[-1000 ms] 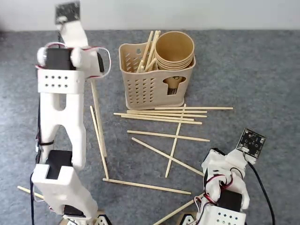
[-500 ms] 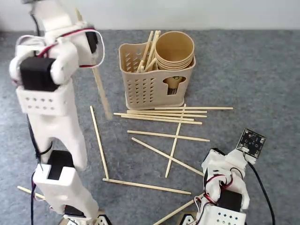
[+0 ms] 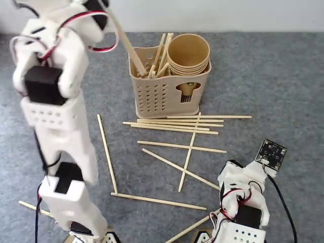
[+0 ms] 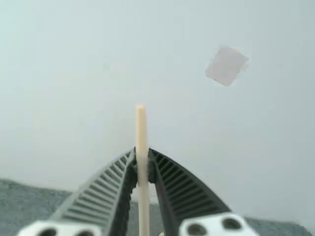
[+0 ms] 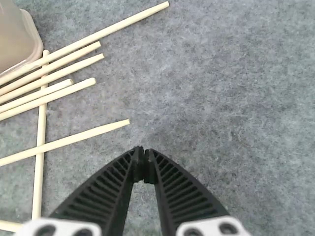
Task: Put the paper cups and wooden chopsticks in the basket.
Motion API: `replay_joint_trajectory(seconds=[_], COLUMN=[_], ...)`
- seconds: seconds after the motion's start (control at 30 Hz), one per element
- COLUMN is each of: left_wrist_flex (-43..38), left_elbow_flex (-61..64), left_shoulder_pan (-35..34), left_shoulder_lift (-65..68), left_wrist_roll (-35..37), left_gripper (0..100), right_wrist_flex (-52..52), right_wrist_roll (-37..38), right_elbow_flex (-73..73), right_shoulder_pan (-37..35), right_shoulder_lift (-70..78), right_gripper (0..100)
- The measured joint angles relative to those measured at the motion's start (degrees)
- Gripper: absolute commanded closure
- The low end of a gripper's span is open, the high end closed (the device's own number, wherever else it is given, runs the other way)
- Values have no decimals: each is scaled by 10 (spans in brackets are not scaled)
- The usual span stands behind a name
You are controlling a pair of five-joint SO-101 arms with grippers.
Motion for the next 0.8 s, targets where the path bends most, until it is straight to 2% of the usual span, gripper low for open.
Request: replay_joint_trajectory(seconds=[0.17,0.47,0.57,0.67,0.8], left_wrist_flex=[-40,-49,-33,6,52], left_elbow_flex=[2,8,8,8,8], left_shoulder_pan=[2,2,4,6,6], left_shoulder_lift=[68,124,138,140,138], left_wrist_roll=[4,4,4,-25,-30], left_gripper=[987,977,893,805,789], right_wrist_flex=[0,0,0,0,0], right_wrist_roll=[0,0,0,0,0], right_elbow_flex=[0,0,0,0,0], right_shoulder_pan=[0,0,0,0,0], right_shoulder_lift=[0,0,0,0,0], right_gripper=[990,990,990,990,990])
